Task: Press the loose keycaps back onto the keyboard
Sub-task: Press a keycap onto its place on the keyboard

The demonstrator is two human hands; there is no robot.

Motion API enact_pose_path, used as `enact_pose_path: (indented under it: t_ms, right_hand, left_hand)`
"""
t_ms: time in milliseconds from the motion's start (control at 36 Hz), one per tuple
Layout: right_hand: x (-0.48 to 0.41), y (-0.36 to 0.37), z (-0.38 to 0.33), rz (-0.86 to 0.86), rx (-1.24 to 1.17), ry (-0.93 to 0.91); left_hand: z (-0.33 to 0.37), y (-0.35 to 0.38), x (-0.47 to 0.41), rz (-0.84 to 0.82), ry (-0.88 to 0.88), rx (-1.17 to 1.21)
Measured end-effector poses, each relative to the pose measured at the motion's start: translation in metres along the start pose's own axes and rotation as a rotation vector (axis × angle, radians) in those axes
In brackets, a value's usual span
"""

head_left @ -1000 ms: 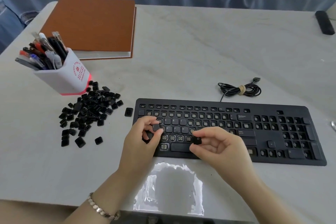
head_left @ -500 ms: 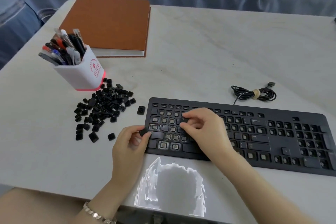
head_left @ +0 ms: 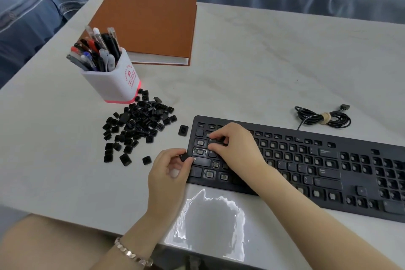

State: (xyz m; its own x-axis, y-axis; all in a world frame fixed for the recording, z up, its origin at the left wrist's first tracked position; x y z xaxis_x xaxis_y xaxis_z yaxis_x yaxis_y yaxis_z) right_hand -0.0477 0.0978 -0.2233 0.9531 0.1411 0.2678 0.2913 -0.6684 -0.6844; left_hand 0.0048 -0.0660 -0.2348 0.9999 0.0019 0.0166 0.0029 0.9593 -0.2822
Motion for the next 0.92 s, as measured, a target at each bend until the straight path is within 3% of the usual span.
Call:
enact_pose_path:
  t_ms: [528,917]
  right_hand:
    - [0.0007,-0.0003,-0.0005,0.022,-0.047,-0.059]
    - [0.0037,0.0011,0.0042,0.1,-0.012,-0.056]
  left_hand:
    - [-0.0109,-0.0014,-0.0003,0.039,-0.132,0.193]
    - [-0.011,-0.0017,-0.0011,0.042,-0.097,0.26]
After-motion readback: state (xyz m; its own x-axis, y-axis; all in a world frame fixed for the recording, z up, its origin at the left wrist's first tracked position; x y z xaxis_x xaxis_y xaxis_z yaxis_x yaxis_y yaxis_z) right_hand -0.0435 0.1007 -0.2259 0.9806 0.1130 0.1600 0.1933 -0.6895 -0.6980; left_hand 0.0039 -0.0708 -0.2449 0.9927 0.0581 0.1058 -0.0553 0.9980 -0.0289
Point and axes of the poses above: each hand's wrist, its own x-axis away from the middle knuckle, its own y-axis out of the palm, z = x × y, the point moved 8 cm from there along -x, towards the middle knuckle, and after that the axes turned 11 degrees about -z, right-handed, at the moved point
